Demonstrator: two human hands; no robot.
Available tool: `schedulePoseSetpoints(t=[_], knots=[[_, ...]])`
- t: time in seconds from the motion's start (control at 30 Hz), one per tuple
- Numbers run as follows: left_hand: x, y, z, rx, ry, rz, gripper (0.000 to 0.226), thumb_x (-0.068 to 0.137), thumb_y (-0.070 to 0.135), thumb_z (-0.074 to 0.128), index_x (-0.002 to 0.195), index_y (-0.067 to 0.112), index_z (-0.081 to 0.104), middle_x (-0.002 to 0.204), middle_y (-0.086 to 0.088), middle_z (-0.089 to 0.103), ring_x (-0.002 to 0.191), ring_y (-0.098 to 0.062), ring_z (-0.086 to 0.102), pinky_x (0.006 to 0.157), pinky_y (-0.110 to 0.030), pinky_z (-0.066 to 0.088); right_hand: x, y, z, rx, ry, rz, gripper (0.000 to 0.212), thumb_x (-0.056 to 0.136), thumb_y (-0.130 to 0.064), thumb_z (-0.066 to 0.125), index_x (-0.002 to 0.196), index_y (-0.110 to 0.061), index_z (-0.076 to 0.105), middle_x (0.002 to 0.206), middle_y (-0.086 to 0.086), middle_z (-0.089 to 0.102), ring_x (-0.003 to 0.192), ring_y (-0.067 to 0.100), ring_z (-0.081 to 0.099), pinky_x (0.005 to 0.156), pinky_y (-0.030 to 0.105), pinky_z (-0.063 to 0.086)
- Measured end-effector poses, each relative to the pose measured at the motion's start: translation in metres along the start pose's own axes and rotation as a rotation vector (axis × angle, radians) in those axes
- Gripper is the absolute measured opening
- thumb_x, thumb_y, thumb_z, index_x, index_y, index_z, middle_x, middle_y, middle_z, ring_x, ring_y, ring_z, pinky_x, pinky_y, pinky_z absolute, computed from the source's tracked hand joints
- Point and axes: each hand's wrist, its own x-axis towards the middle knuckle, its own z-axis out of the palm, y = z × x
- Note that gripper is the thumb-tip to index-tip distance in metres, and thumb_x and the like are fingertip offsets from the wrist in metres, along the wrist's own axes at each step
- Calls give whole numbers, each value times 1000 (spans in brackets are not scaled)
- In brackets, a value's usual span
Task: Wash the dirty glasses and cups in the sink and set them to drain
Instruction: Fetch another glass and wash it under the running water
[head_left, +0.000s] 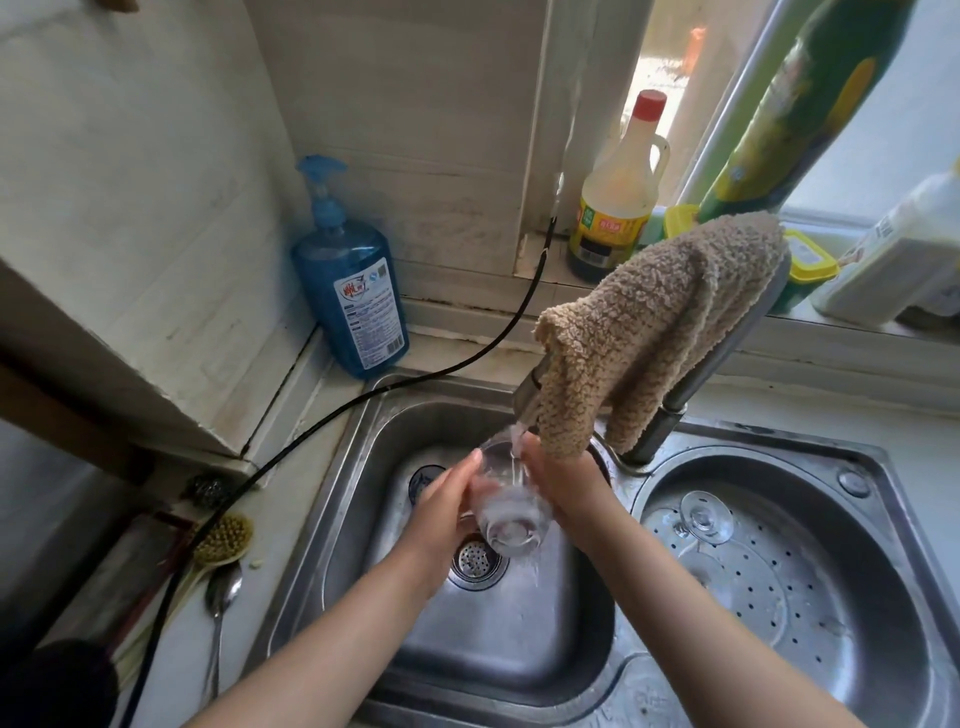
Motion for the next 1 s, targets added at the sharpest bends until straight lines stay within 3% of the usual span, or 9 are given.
schedulePoseSetpoints(t=[0.1,0.17,0.33,0.47,0.57,0.7,0.77,0.87,1.0], knots=[[-1,5,-1,-92,18,25,46,91,43,53,116,7,66,110,-18,70,99,-27,68,80,-32,53,7,9,13,379,-101,243,29,91,-21,59,105,4,61,101,22,67,85,33,67,75,41,55],[-2,10,-1,-127,61,5,41,94,38,53,114,4,67,107,-20,70,96,-29,69,78,-33,56,9,18,21,402,-90,249,27,93,-27,58,103,-3,62,100,16,67,83,27,67,71,37,54],[13,12,3,-116,515,-65,26,89,35,65,94,10,67,69,-5,55,56,-14,49,56,-24,45,-2,29,37,20,33,-65,19,96,-35,51,92,-21,63,81,-9,62,75,7,58,71,27,47],[18,6,13,-114,559,-55,27,92,35,60,93,9,65,73,-6,52,54,-12,43,49,-21,39,-15,35,41,-376,178,-470,7,88,-33,61,84,-32,56,79,-5,61,75,8,58,68,27,47],[17,5,21,-15,557,5,30,91,36,58,88,7,65,67,-6,53,53,-14,44,51,-22,40,-11,28,34,-277,256,-406,13,88,-34,61,76,-29,62,68,-5,64,63,4,59,65,29,49],[20,5,21,36,567,4,32,89,38,61,81,7,63,71,-8,58,62,-20,52,63,-28,45,3,11,24,-662,100,-21,47,97,-35,48,135,-8,46,128,12,58,96,18,63,91,33,49],[19,5,18,-32,563,-45,31,87,38,63,88,8,66,80,-9,65,71,-23,61,68,-31,52,0,11,25,-704,96,-86,54,98,-33,47,143,-7,33,138,7,50,105,14,59,88,27,45],[21,6,12,-123,510,-138,34,85,40,67,100,10,69,86,-11,72,75,-23,68,77,-33,57,-11,15,26,-311,-27,-114,40,92,-47,48,121,-22,57,94,-14,64,81,-1,58,74,20,45],[21,3,6,-249,462,-342,32,83,50,66,83,19,58,58,-5,53,56,-14,53,59,-19,48,-14,28,6,-100,-276,-149,40,93,-27,56,133,-22,49,110,-11,61,100,-3,59,88,15,49]])
